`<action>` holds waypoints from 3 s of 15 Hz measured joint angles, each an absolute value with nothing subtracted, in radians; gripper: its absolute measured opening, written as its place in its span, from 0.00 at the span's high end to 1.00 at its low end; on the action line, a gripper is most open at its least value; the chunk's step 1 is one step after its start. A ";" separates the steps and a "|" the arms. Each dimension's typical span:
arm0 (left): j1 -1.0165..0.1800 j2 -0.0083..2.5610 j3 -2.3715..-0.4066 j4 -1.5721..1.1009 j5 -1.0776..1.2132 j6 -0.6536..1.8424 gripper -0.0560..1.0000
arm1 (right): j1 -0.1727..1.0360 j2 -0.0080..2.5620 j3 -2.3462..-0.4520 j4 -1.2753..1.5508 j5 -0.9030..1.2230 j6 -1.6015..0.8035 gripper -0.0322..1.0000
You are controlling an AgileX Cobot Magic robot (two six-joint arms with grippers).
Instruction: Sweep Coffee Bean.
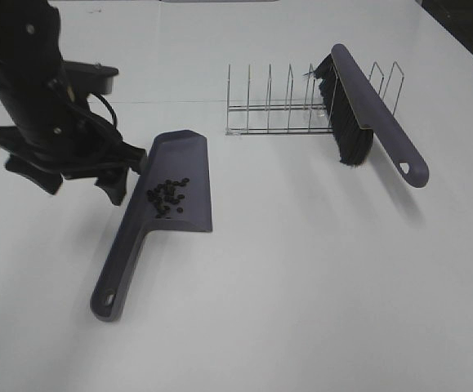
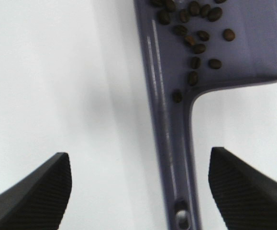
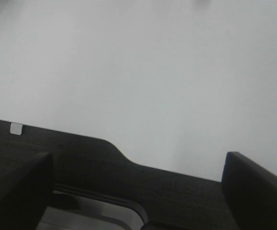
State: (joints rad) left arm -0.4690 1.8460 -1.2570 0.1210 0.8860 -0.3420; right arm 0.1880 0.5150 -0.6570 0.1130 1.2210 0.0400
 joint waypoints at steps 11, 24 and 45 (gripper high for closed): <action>-0.469 0.760 -0.823 0.163 1.219 -0.366 0.24 | 0.188 0.238 -0.634 0.045 1.222 0.039 0.16; -0.469 0.048 -0.503 0.046 1.058 -0.100 0.24 | 0.188 0.113 -0.503 0.088 1.067 -0.088 0.16; -0.073 0.047 -0.503 0.038 1.058 -0.096 0.24 | -0.003 -0.004 -0.503 0.092 1.063 -0.088 0.16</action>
State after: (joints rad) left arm -0.0730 0.0470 -0.5030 0.0380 1.0580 -0.0960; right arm -0.0030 -0.0040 -0.5030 0.0920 1.0630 -0.0880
